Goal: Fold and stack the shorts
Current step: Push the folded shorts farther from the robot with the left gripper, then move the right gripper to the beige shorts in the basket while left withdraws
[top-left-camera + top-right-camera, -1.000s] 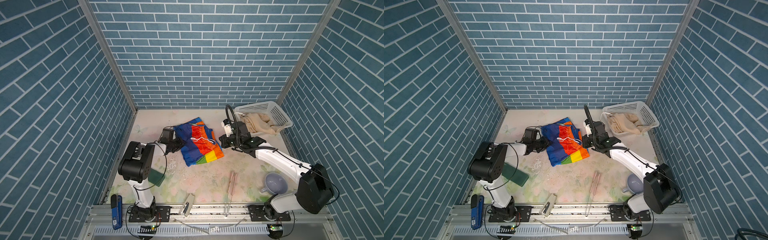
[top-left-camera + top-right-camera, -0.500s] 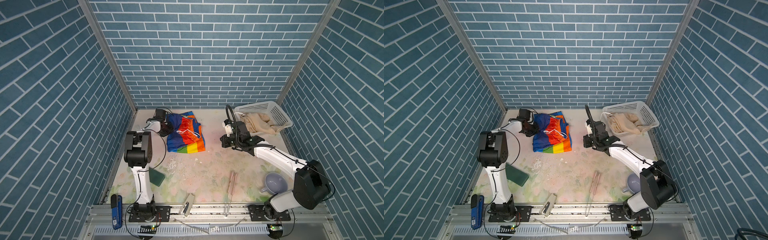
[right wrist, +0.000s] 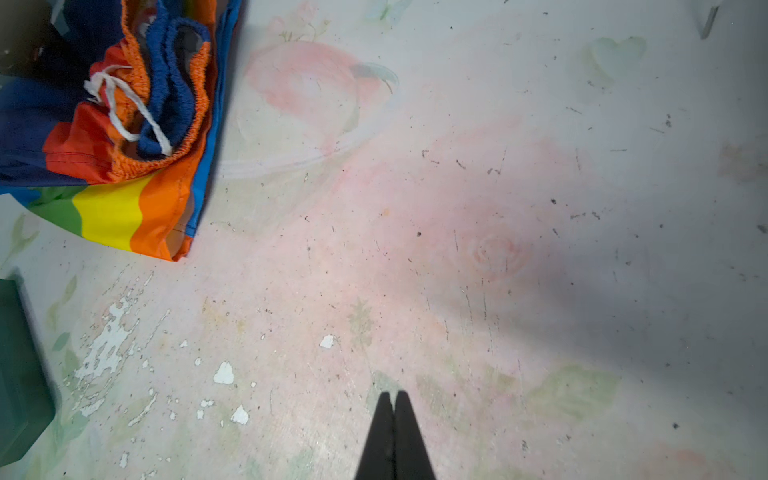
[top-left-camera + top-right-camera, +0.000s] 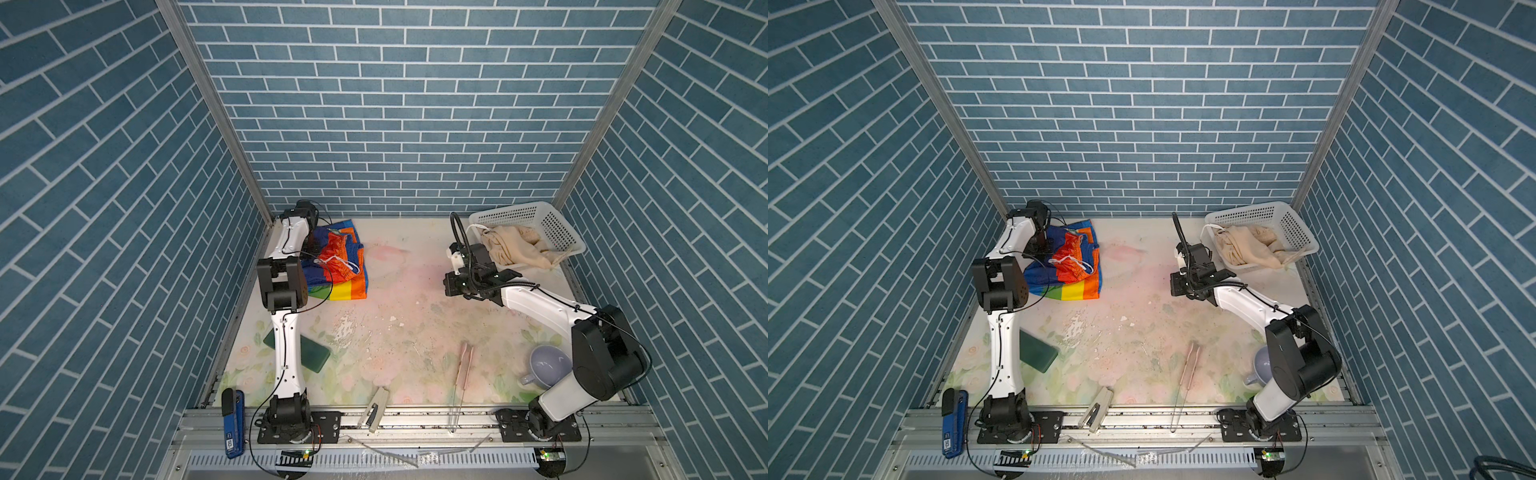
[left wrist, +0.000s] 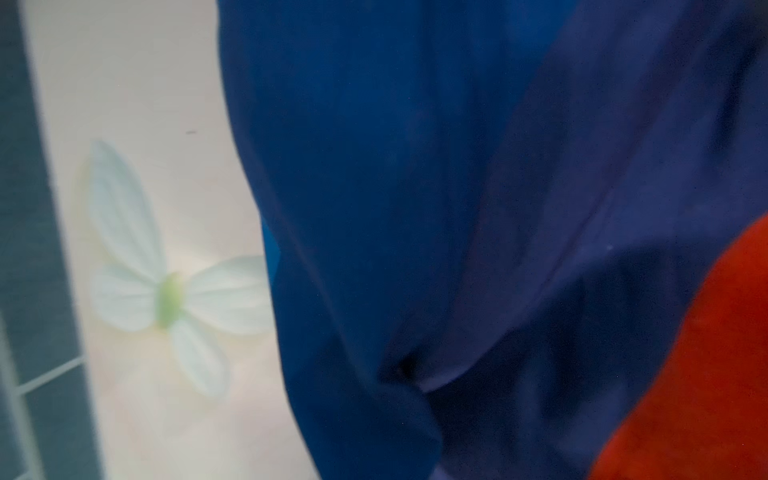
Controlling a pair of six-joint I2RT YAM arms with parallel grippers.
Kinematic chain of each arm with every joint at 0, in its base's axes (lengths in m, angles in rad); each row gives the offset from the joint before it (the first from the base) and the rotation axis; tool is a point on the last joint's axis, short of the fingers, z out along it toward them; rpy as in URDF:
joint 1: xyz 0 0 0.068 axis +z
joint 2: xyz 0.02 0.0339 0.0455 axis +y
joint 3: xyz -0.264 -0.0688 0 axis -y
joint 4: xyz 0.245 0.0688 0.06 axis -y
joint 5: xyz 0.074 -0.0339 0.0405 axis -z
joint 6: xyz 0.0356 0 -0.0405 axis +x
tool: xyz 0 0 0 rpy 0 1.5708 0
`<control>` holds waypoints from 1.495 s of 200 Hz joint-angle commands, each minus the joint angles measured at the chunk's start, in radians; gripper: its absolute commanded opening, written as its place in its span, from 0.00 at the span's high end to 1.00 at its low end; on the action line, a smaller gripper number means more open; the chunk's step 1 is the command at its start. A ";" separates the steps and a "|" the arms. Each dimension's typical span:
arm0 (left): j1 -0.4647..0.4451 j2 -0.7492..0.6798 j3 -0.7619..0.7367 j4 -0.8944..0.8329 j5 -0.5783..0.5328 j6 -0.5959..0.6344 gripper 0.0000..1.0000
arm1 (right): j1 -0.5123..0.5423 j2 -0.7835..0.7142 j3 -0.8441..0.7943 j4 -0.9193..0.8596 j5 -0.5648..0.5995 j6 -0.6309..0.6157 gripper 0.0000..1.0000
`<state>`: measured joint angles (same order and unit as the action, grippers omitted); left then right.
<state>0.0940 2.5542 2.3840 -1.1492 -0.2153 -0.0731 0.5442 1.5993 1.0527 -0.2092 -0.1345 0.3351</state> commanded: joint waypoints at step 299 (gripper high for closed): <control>-0.390 -1.049 -0.809 0.604 0.196 -0.365 0.31 | -0.195 -0.189 0.264 -0.443 0.353 -0.087 0.25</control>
<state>-0.2478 1.5597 1.8210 -0.7826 -0.2287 -0.3595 0.4305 1.4136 1.2640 -0.5064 0.1173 0.2741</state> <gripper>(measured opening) 0.692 0.635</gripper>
